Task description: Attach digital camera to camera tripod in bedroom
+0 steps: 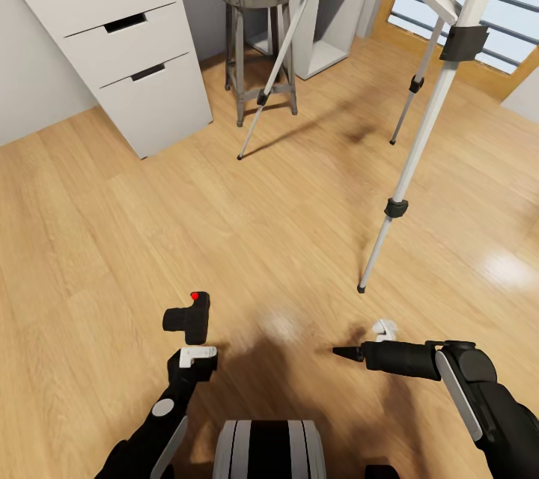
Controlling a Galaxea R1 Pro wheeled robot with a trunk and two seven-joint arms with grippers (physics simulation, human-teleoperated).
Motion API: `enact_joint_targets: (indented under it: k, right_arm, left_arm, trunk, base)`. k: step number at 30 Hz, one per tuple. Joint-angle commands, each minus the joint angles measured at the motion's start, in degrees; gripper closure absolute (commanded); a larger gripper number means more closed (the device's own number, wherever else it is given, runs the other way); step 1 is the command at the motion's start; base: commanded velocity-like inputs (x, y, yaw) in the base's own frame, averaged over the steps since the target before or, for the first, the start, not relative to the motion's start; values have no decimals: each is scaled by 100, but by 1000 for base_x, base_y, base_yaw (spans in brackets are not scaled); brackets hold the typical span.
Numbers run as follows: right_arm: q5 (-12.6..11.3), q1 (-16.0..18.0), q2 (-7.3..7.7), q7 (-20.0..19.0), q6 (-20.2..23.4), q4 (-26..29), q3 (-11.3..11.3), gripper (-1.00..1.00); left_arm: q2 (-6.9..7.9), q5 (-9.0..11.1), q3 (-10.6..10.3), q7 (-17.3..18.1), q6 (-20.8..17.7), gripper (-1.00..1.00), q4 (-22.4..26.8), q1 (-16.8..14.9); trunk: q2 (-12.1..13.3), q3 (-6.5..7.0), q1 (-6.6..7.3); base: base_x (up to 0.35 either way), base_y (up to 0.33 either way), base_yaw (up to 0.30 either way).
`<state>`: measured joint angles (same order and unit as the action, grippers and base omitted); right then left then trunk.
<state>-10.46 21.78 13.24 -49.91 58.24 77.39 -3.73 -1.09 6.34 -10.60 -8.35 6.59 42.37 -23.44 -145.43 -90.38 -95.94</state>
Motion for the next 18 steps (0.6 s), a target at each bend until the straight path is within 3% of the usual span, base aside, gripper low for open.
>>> enact_joint_targets:
  k: [1, 18]
  right_arm:
    - [-8, 2, 1, -11, 30, 2, -5, -100]
    - [-8, 2, 3, -18, 30, 4, -12, -100]
  left_arm:
    - [8, 65, -28, -46, 56, -100, -18, -3]
    - [-5, 43, -21, -75, 121, -100, -223, -3]
  trunk:
    - [-1, -3, 1]
    - [-1, -3, 1]
  base:
    - [0, 0, 0]
    - [0, 0, 0]
